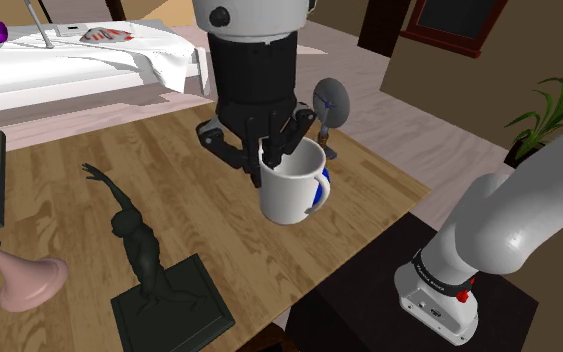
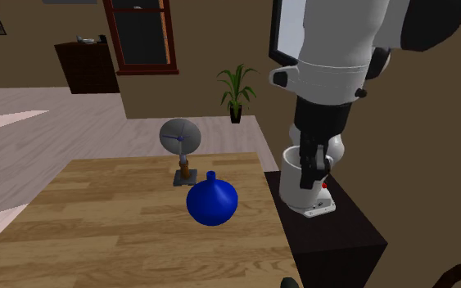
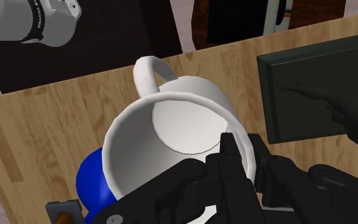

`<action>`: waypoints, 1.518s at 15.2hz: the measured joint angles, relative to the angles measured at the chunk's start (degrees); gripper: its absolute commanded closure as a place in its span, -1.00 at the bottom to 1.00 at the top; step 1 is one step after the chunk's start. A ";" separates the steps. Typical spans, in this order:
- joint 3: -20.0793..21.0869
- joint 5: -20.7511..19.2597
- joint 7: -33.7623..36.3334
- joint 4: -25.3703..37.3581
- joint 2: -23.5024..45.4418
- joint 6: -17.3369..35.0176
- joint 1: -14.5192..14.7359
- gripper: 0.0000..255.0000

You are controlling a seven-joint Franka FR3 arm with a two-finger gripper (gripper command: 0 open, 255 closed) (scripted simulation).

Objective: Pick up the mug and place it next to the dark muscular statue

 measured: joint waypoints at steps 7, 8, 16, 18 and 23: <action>-0.46 1.30 -1.12 -7.48 -2.31 5.57 0.35 1.00; -0.45 1.34 -1.21 -8.27 -2.38 6.31 0.37 1.00; -0.18 2.16 -1.74 -15.33 -3.48 12.46 0.79 1.00; -0.14 2.31 -1.89 -16.86 -3.65 13.83 0.86 1.00; 0.26 2.59 -2.04 -20.90 -3.76 17.78 1.06 1.00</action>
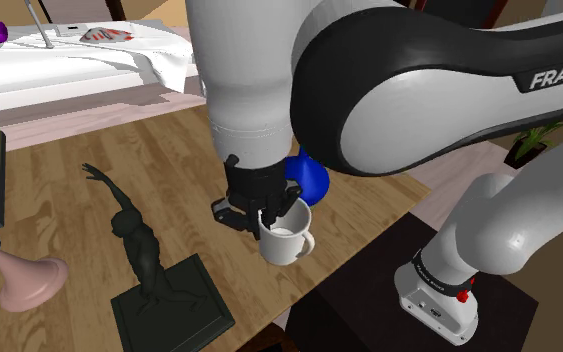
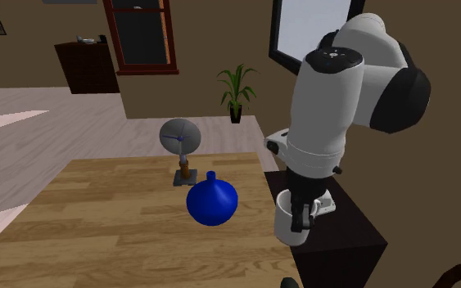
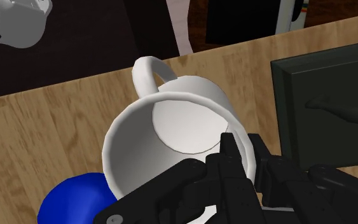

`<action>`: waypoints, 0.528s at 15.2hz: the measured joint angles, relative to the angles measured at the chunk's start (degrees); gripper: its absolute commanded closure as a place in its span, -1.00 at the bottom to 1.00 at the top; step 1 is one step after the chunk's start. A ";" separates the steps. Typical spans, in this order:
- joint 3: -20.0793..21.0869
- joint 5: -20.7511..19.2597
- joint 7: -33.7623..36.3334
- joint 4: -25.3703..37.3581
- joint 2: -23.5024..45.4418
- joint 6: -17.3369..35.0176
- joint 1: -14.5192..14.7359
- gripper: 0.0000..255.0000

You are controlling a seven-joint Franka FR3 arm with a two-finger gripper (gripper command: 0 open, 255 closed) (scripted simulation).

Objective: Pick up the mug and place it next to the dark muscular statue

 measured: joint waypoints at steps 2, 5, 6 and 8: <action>0.35 0.00 0.18 -1.42 0.24 1.64 0.08 1.00; 0.57 -0.08 0.06 -3.35 0.58 3.85 0.04 1.00; 0.74 0.01 0.18 -4.04 0.58 4.55 0.14 1.00; 1.02 -0.12 0.25 -5.31 1.01 6.19 0.11 1.00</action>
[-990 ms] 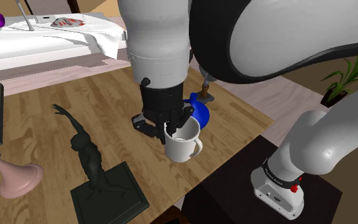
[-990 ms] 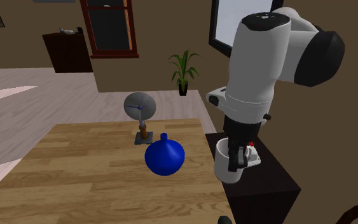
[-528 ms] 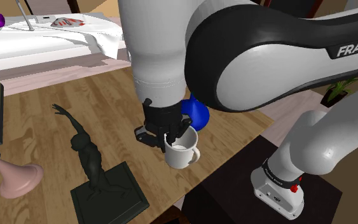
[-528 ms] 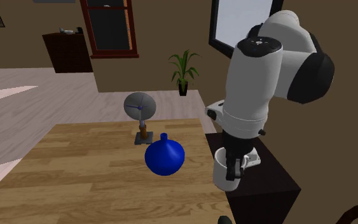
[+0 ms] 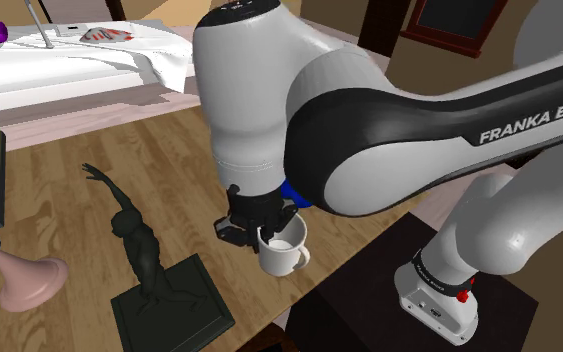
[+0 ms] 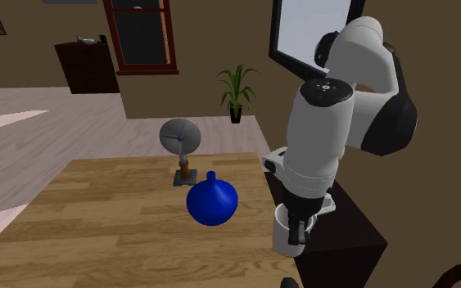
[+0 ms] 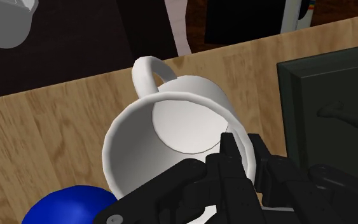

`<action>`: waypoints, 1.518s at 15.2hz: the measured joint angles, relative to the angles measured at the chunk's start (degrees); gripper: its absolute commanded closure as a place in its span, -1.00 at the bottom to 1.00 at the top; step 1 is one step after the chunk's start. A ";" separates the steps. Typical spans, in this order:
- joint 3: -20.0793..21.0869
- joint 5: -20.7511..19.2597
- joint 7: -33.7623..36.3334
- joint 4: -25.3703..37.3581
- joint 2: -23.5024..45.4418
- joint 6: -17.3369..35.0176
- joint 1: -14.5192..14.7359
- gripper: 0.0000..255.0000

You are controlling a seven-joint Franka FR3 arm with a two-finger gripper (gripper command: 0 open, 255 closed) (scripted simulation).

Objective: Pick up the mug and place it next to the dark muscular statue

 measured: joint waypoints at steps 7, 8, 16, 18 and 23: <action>1.10 -0.39 0.58 -4.46 1.42 5.68 0.04 1.00; 1.27 -0.51 0.70 -4.97 1.72 6.42 0.02 1.00; 2.81 -2.12 2.24 -8.79 4.92 12.87 -0.28 1.00; 3.13 -2.60 2.60 -9.90 5.76 14.63 -0.38 1.00; 4.00 -4.40 4.10 -11.75 8.41 18.51 -0.66 1.00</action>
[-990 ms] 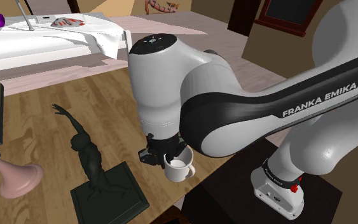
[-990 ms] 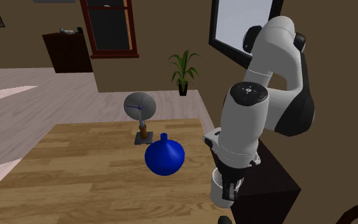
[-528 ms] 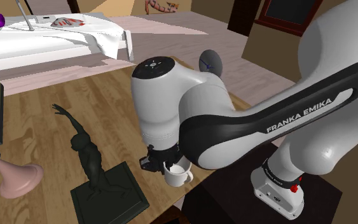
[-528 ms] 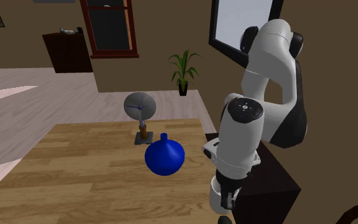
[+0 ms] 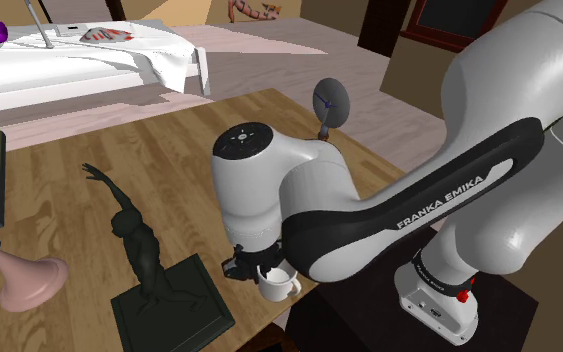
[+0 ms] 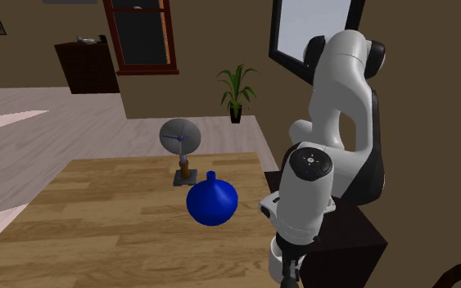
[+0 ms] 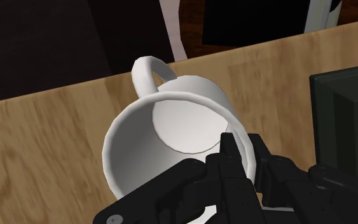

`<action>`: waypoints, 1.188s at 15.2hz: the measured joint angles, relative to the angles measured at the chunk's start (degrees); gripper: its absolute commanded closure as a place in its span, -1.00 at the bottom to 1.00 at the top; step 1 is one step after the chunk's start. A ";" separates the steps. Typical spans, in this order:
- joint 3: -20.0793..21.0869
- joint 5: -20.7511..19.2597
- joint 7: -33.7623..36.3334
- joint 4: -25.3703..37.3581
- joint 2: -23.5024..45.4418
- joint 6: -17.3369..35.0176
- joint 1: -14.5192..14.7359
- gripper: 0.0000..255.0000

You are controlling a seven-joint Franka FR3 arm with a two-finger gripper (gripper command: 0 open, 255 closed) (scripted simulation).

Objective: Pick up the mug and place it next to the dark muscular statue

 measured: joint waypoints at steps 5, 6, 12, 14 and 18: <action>0.10 -0.33 0.23 -0.25 0.44 0.62 -0.05 1.00; 0.11 -0.34 0.24 -0.25 0.45 0.64 -0.05 1.00; 0.11 -0.35 0.24 -0.25 0.46 0.65 -0.05 -1.00; -0.11 0.05 -0.19 0.30 -0.14 -0.32 -0.06 -1.00; -1.07 1.83 -1.63 4.08 -3.03 -6.27 0.13 -1.00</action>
